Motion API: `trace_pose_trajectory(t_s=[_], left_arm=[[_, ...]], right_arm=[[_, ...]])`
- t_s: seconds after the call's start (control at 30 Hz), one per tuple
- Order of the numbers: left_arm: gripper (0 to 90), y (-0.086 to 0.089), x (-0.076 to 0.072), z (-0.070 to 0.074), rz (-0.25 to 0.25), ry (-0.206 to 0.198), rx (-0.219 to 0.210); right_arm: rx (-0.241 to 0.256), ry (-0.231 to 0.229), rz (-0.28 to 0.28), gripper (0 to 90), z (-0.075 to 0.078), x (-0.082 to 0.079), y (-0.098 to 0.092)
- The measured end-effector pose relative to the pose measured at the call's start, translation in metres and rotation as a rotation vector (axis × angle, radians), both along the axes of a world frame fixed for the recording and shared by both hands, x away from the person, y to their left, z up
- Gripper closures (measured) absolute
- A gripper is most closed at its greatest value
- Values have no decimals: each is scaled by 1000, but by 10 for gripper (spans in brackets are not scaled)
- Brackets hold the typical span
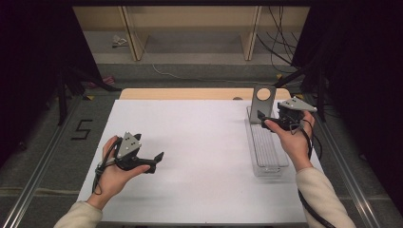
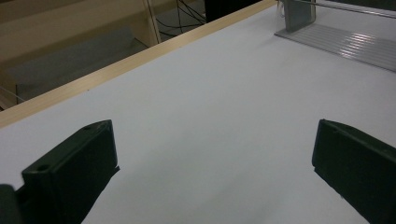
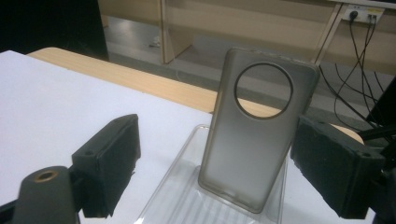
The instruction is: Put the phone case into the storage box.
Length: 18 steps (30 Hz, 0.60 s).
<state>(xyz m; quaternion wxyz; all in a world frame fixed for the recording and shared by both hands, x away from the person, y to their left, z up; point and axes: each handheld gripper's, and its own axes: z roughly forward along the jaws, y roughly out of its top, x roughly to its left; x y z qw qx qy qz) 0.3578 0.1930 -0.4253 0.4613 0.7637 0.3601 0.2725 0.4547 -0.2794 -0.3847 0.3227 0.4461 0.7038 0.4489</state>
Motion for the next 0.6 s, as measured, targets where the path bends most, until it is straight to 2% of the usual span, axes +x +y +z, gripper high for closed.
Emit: trace_pose_trajectory(t_s=[0.6], left_arm=[[0, -1, -8, 0, -18, -1, 0]], right_arm=[[31, -13, 76, 183, 4, -25, 5]])
